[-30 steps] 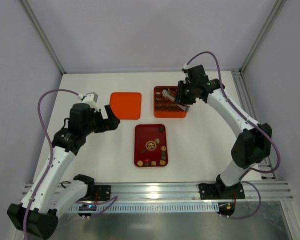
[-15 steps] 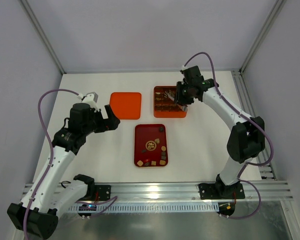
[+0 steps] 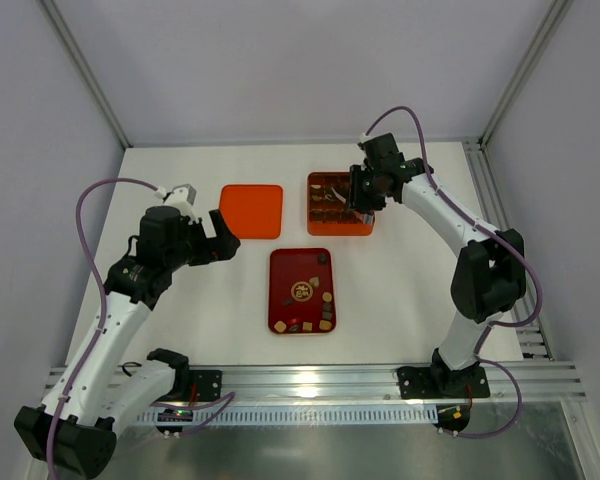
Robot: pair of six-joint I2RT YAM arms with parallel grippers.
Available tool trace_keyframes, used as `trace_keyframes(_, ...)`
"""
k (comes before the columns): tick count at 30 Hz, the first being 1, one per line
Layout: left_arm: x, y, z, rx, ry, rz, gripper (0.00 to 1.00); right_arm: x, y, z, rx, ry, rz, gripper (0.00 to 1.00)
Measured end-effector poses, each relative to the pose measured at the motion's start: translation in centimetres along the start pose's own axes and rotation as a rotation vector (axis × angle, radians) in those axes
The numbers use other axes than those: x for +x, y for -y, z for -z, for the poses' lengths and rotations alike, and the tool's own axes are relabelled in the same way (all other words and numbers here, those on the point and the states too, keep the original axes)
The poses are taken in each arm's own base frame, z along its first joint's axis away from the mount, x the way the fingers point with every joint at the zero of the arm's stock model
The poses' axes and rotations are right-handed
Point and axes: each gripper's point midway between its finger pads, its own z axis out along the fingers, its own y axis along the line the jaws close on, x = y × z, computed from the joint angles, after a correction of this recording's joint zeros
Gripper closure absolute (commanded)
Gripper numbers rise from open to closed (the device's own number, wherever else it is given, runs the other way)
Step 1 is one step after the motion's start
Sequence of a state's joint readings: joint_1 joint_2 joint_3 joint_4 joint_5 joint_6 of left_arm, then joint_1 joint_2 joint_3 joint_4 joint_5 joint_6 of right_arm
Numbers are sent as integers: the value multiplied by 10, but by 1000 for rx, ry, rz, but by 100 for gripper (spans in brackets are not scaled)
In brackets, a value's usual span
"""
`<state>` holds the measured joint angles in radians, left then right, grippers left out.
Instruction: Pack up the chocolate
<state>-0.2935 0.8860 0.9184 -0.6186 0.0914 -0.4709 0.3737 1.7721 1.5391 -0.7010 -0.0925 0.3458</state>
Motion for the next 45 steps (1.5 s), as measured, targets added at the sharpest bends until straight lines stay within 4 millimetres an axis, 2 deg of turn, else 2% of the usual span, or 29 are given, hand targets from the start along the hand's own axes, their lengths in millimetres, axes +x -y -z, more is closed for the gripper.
trace_keyframes(10,0,0,0,0,0,0,0,-1,0,1,0,1,0,59)
trace_keyframes(14,0,0,0,0,0,0,0,-3,-2,7,-3,9,2,59)
trace_keyframes(18,0,0,0,0,-1,0,0,-6,-7,31,-19,40,12,59)
trace_keyframes(22,0,0,0,2,-1,0,0,6,-19,73,-60,97,40,59)
trace_keyframes(26,1,1,0,7,-3,0,0,36,-32,111,-107,123,87,59)
trace_keyframes(28,1,1,0,7,-4,0,0,55,-37,124,-119,113,116,59)
trace_keyframes(30,1,1,0,7,-3,0,0,83,-42,135,-123,81,157,59)
trace_keyframes(34,1,1,0,8,-3,0,0,133,-53,150,-135,-3,230,59)
trace_keyframes(38,1,2,0,10,-4,0,0,180,-48,164,-128,-110,266,59)
trace_keyframes(41,1,2,0,11,-5,0,0,204,-45,173,-123,-169,293,59)
trace_keyframes(45,1,2,0,13,-6,0,0,224,-44,181,-131,-233,333,59)
